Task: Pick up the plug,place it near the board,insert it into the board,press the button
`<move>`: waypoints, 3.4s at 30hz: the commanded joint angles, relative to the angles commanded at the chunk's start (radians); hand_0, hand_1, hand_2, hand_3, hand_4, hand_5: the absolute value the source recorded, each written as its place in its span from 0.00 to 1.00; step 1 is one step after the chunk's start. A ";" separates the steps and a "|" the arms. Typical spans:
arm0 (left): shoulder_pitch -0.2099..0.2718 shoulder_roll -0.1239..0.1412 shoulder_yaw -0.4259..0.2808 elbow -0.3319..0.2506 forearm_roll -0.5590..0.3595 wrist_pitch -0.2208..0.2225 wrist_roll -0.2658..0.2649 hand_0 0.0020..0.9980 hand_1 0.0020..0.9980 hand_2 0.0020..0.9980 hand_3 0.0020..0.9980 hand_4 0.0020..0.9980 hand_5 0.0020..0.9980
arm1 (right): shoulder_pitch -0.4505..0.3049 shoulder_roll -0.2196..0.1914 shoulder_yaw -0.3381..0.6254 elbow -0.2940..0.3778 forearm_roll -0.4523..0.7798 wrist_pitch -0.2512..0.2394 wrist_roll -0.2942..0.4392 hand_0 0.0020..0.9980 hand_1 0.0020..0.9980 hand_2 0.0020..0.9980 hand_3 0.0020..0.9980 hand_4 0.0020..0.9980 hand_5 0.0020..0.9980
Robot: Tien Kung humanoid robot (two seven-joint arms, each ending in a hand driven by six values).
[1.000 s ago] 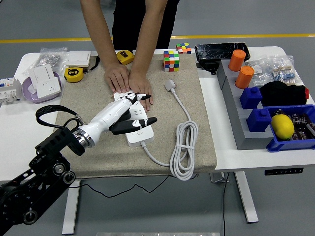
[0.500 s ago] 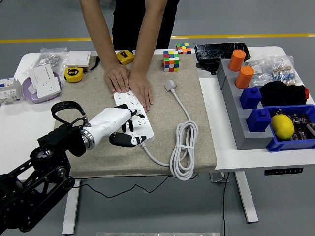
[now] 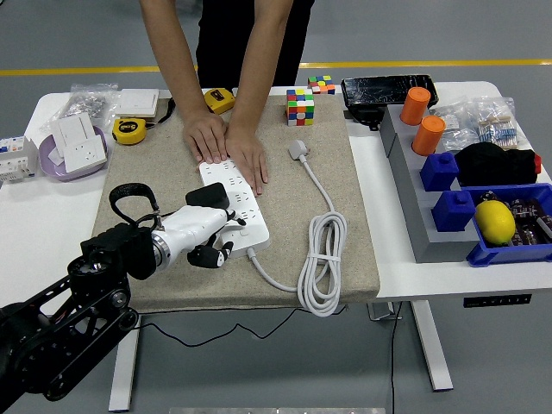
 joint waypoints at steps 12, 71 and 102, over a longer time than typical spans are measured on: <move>0.002 0.003 0.005 -0.008 -0.040 -0.014 -0.012 0.15 0.04 0.15 0.85 0.44 0.13 | -0.001 -0.001 0.003 0.000 -0.005 -0.001 -0.001 0.93 0.88 0.83 0.80 1.00 1.00; -0.002 0.004 -0.007 0.018 -0.027 0.013 -0.040 0.16 0.03 0.15 0.77 0.42 0.08 | 0.000 -0.001 0.006 0.000 -0.007 -0.002 -0.002 0.93 0.88 0.83 0.80 1.00 1.00; 0.002 -0.001 -0.004 0.063 -0.014 0.032 -0.058 0.16 0.03 0.15 0.75 0.44 0.06 | -0.004 -0.003 0.005 0.000 -0.011 -0.003 -0.004 0.94 0.88 0.83 0.80 1.00 1.00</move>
